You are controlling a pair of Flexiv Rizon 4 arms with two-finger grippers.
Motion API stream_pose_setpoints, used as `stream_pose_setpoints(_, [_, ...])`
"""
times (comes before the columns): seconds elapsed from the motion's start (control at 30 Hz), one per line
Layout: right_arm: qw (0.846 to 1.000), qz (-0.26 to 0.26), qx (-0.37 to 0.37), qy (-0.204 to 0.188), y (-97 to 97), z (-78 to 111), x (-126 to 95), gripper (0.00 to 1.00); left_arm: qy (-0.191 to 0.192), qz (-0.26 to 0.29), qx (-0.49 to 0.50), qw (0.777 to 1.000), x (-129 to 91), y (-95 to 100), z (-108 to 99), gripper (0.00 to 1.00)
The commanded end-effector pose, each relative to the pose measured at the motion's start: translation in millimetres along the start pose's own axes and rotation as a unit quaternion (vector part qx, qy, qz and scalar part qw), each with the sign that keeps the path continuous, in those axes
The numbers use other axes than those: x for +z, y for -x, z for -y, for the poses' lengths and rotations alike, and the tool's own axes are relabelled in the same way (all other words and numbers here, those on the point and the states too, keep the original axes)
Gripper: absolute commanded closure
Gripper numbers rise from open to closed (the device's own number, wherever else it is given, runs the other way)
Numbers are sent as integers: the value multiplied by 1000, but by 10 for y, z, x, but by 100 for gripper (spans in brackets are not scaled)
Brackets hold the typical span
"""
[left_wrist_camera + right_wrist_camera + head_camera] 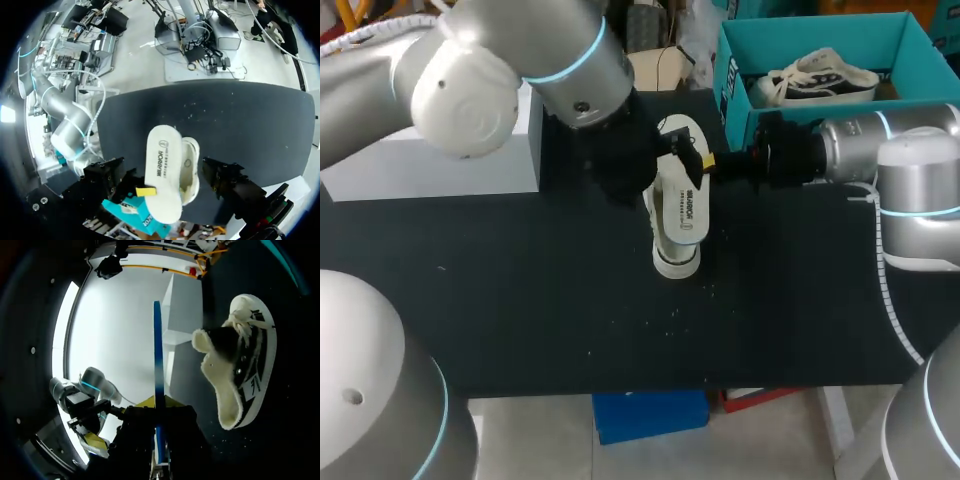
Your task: Take the shoe out of the shoebox, open the shoe tongue, remove and reinsert the insole, then place the shoe into the shoebox
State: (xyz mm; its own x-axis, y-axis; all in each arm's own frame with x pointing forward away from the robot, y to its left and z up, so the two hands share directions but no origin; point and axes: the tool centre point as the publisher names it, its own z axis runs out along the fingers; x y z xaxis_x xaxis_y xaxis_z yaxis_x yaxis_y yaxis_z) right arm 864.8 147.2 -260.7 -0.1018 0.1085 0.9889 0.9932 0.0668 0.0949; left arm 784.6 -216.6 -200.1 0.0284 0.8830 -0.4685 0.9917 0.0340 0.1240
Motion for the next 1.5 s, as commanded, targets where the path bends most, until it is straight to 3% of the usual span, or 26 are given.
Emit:
stream_pose_setpoints(0.03, [1000,0,0,0,4,-2,8,100,127,359,-27,924,-13,-205,69,0])
stream_pose_setpoints(0.43, [1000,0,0,0,4,-2,8,100,127,359,-27,924,-13,-205,69,0])
stream_pose_setpoints(0.63, [1000,0,0,0,4,-2,8,100,121,454,-90,878,120,-281,-43,0])
stream_pose_setpoints(0.87, [1000,0,0,0,4,-2,8,100,130,480,-98,862,83,-484,-193,0])
stream_pose_setpoints(1.07, [1000,0,0,0,4,-2,8,100,132,464,-91,871,64,-524,-285,0])
stream_pose_setpoints(1.5, [1000,0,0,0,4,-2,8,100,132,464,-91,871,64,-524,-285,0])
